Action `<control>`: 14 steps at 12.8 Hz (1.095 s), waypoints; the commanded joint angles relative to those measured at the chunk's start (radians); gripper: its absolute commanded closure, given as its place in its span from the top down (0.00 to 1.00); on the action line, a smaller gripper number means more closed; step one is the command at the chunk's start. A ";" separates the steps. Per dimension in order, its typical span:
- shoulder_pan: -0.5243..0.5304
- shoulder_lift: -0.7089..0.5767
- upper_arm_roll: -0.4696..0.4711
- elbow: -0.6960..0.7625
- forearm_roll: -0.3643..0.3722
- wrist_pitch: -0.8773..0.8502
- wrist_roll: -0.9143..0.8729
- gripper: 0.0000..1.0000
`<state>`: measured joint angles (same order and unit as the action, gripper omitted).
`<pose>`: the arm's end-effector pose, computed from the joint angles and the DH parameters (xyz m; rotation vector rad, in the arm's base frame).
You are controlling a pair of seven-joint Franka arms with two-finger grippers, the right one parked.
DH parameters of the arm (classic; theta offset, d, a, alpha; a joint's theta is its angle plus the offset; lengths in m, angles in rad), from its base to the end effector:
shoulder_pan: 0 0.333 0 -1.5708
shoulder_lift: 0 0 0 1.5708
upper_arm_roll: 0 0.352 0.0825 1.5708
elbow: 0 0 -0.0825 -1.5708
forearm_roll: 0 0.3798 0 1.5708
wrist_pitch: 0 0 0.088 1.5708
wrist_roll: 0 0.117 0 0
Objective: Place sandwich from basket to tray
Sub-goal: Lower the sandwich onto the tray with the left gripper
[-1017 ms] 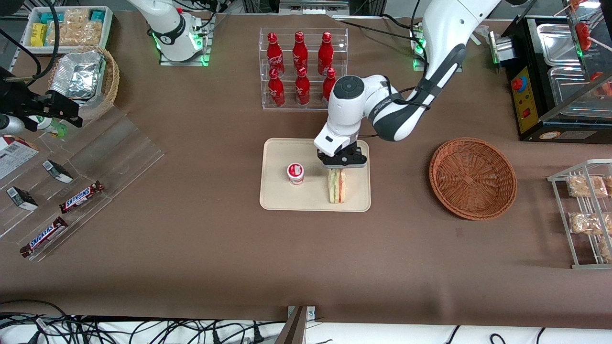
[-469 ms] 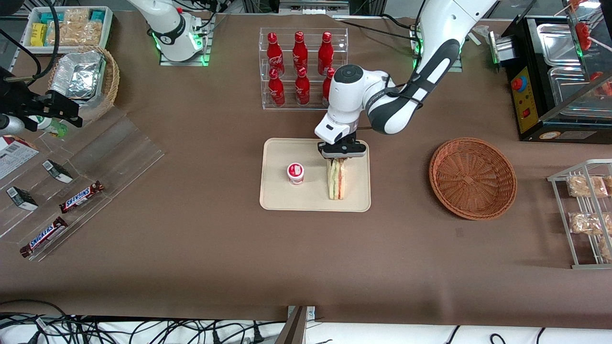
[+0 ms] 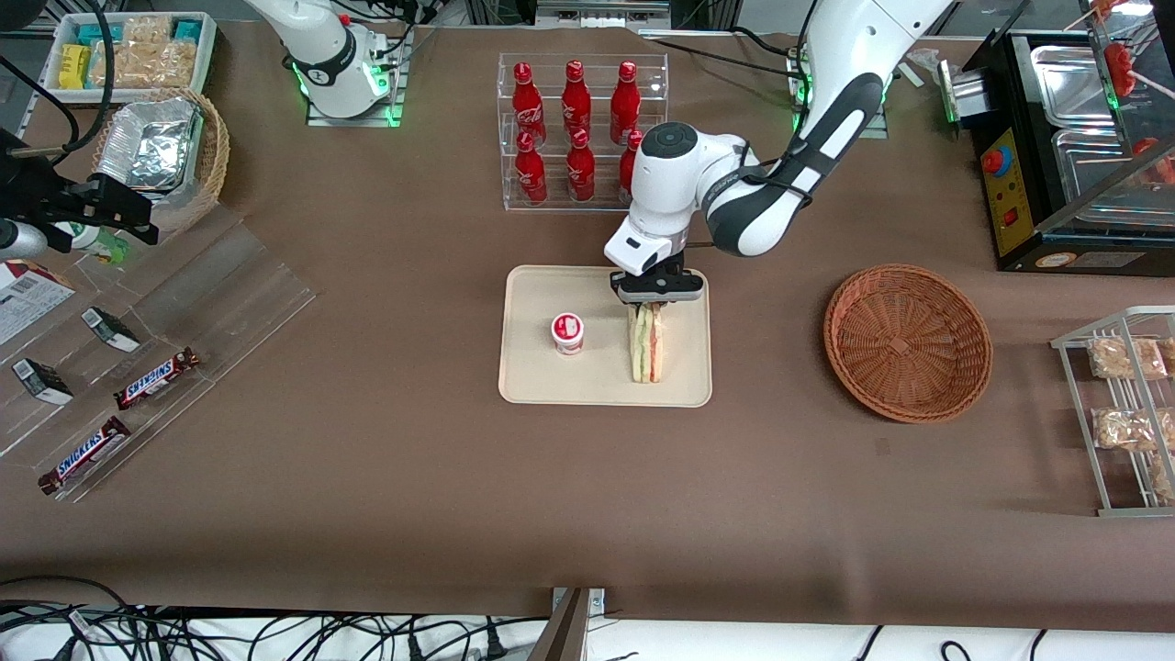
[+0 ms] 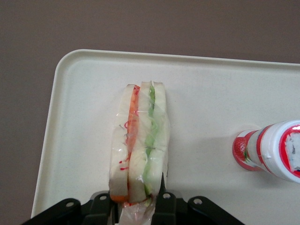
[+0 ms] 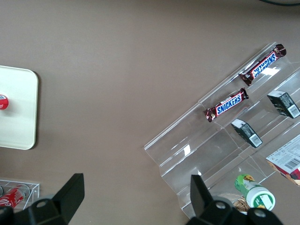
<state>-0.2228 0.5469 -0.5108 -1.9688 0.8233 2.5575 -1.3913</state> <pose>0.4848 -0.4173 0.2580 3.0783 0.1180 0.4540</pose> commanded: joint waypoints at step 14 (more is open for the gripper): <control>0.003 -0.045 -0.002 -0.033 0.027 0.001 -0.029 1.00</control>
<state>-0.2210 0.5406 -0.5110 -1.9709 0.8233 2.5574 -1.3913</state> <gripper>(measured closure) 0.432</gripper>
